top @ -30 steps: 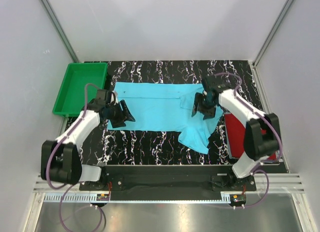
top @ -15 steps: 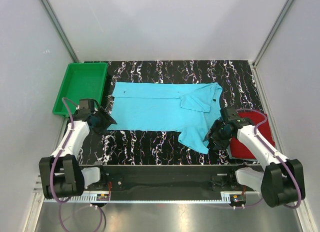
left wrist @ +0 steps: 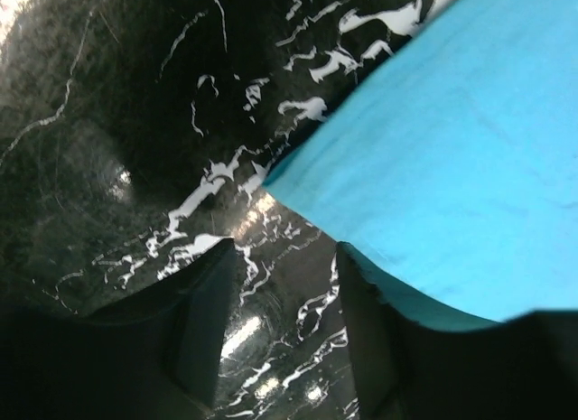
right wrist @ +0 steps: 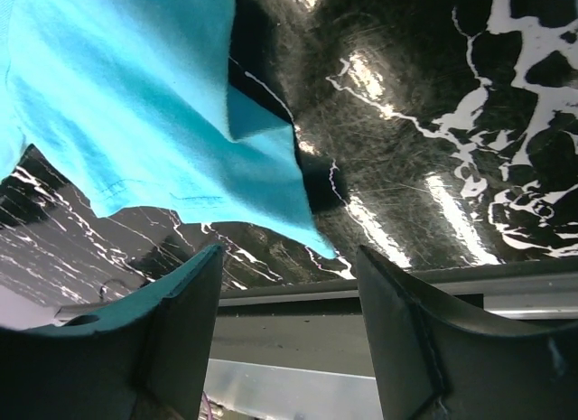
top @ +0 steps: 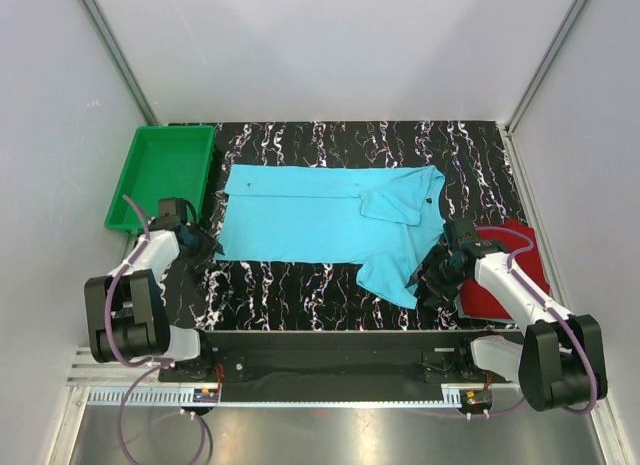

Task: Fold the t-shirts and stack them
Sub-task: Fold the tshirt

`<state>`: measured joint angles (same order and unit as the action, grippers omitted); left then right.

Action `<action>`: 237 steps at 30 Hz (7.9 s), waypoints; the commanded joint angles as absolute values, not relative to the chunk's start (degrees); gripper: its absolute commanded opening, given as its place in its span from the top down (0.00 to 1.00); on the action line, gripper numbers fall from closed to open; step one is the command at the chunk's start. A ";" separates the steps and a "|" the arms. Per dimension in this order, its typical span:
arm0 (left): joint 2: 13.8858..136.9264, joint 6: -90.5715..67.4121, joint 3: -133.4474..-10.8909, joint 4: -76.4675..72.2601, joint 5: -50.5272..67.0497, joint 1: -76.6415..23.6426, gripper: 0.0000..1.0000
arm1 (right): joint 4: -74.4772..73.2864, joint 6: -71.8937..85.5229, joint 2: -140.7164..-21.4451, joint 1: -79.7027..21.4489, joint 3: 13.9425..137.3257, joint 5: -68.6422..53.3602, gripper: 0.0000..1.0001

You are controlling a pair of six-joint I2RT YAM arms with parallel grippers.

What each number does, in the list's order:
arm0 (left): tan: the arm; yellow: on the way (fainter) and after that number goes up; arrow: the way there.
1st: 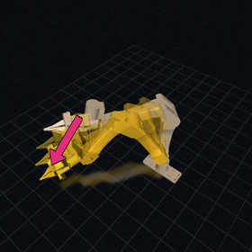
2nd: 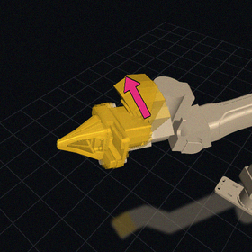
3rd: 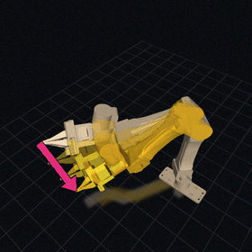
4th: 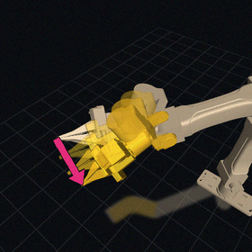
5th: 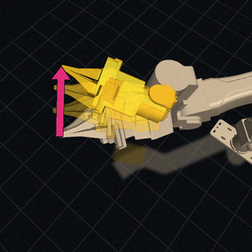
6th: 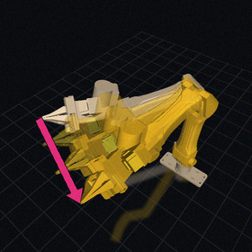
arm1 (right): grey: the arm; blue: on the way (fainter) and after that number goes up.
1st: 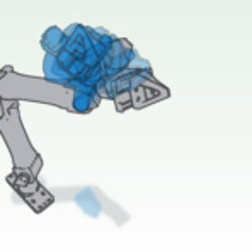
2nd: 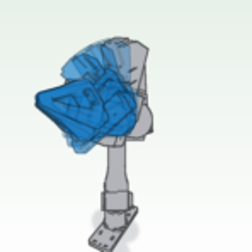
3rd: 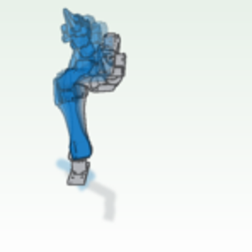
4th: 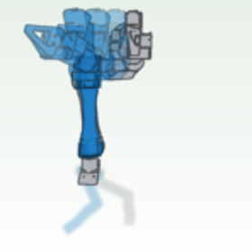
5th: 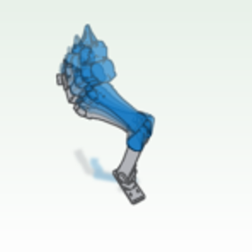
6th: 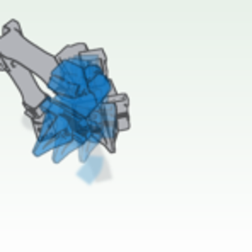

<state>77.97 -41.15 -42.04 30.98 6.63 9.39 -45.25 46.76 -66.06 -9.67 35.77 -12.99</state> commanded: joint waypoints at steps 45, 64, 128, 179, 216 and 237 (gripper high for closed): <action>83.15 -36.74 -43.94 24.17 5.01 10.37 1.00 | -39.20 45.27 -73.56 -9.84 35.86 -17.31 0.74; 73.48 -31.47 -41.39 28.39 6.15 10.28 1.00 | -51.07 44.12 -54.48 -9.67 42.53 -15.39 1.00; 115.93 -26.28 -89.64 33.84 6.24 4.92 0.76 | -50.97 34.89 -125.94 -0.35 120.58 -18.46 1.00; 107.15 -26.37 -74.80 37.18 -5.00 0.26 1.00 | -56.34 31.38 -136.58 1.49 132.36 -14.68 0.96; 98.34 -20.65 -78.48 38.76 5.71 -6.59 0.50 | -62.50 24.35 -125.36 3.51 119.82 -7.56 0.33; 112.15 -21.71 -79.63 38.23 9.32 -5.80 0.53 | -55.81 19.07 -120.93 3.60 95.01 -10.02 0.46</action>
